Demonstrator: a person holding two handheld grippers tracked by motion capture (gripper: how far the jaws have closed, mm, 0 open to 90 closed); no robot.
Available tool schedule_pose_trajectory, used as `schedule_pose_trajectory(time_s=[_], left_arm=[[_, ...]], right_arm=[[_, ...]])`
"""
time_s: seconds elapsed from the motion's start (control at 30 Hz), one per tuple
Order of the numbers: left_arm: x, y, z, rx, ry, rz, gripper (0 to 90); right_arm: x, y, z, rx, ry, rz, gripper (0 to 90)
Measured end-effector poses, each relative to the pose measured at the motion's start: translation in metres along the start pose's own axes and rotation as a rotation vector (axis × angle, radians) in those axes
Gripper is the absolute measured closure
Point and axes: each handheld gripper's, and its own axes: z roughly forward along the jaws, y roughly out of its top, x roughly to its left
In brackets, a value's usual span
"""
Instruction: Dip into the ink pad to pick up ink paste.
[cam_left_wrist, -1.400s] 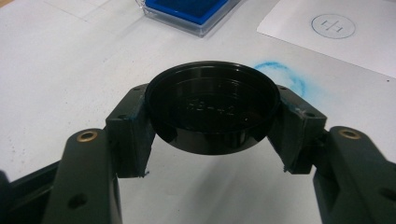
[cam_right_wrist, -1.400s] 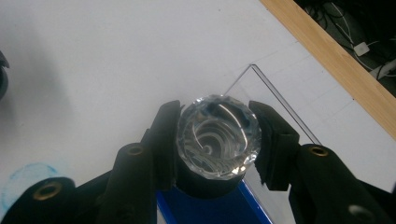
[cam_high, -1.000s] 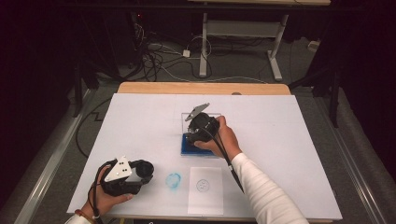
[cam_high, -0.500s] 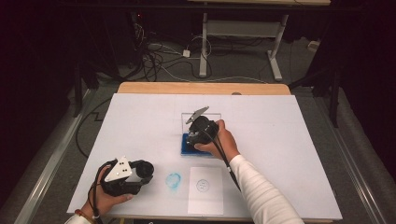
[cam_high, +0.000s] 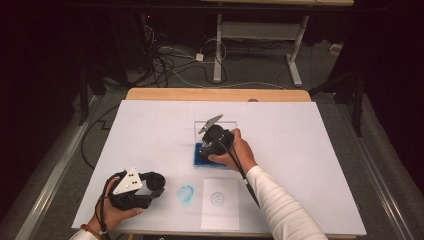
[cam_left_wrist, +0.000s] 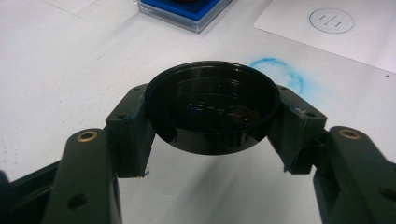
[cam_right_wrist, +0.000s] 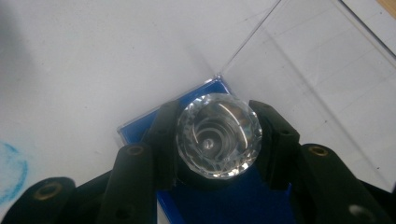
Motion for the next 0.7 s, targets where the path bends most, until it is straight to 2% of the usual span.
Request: schedule_pose_trajectory(time_s=[0.27,0.33,0.5,0.7], left_arm=[[0.0004,-0.0003,-0.0006,-0.003,0.002,-0.004,36.7],[0.0010,-0.0005,-0.0005,-0.002,0.002,-0.006,36.7],[0.0003,0.0001,0.0000,-0.001,0.001,-0.001,36.7],[0.0002,-0.0005,0.0001,0.005,0.000,-0.001,36.7]], right_arm=[[-0.0016,-0.0008,-0.0021,0.003,0.010,0.015,56.8],[-0.0018,-0.0016,-0.0034,-0.003,0.034,0.017,56.8],[0.0009,-0.0015,-0.0011,-0.005,0.017,0.005,56.8],[-0.0012,-0.0030,-0.0002,-0.014,0.029,0.025,56.8]])
